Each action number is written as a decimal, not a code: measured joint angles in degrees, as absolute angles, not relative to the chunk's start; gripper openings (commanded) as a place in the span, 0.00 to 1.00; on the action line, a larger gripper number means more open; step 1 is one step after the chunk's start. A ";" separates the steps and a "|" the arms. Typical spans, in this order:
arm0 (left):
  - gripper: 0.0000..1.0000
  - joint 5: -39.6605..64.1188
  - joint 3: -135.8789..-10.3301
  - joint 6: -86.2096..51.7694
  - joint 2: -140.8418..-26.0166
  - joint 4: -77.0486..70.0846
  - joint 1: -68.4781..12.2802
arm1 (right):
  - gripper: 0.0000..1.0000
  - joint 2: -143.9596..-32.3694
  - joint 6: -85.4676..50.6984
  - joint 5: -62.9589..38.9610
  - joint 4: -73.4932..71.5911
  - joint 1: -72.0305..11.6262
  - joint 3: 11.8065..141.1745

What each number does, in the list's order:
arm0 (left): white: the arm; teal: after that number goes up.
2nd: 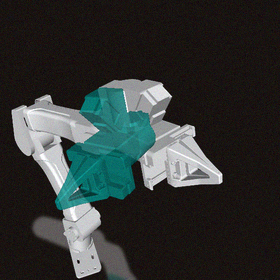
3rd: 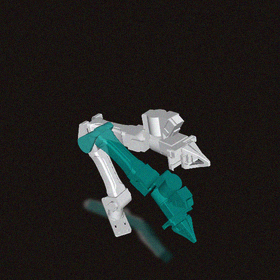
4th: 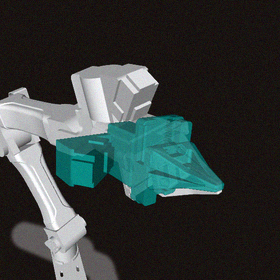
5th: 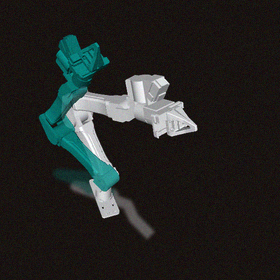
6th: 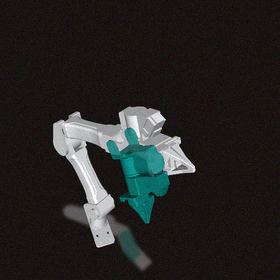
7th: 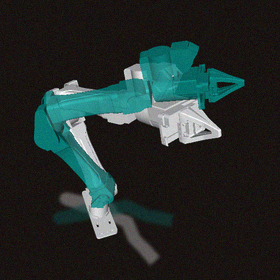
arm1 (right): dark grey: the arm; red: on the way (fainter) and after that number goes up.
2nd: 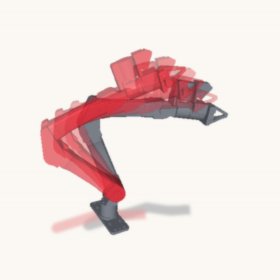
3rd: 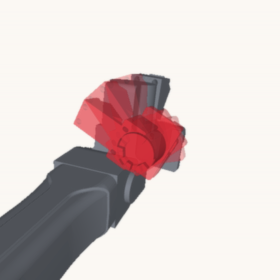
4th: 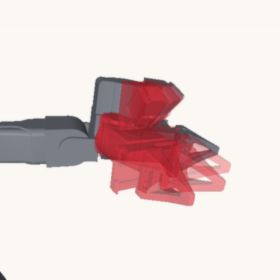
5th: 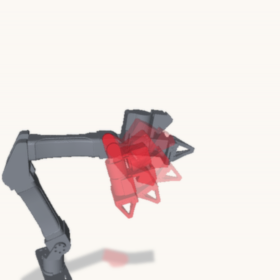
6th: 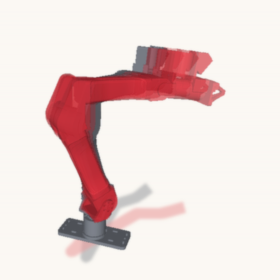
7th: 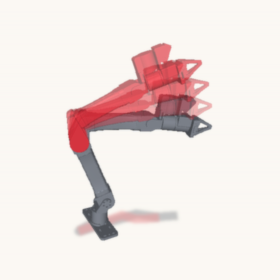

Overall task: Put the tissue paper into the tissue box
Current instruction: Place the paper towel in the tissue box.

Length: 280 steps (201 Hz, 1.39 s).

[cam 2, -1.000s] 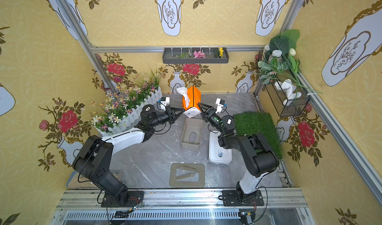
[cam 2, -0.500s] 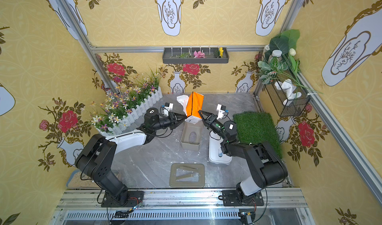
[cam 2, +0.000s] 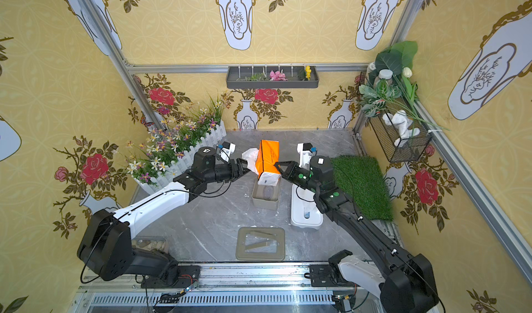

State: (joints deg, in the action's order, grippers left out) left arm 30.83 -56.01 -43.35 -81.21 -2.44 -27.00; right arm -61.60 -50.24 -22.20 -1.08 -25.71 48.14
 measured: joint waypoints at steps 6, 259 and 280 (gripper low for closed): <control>0.68 29.65 -56.31 -41.89 -80.75 -0.21 -26.96 | 0.00 -61.71 -49.12 -21.10 2.00 -26.52 49.36; 0.68 8.27 -60.86 -28.29 -82.61 21.87 -25.04 | 0.00 -91.66 -27.62 42.15 55.90 -56.21 92.86; 0.68 7.94 -60.86 -28.14 -82.52 22.24 -25.02 | 0.00 -94.87 -25.71 44.56 57.93 -56.95 94.59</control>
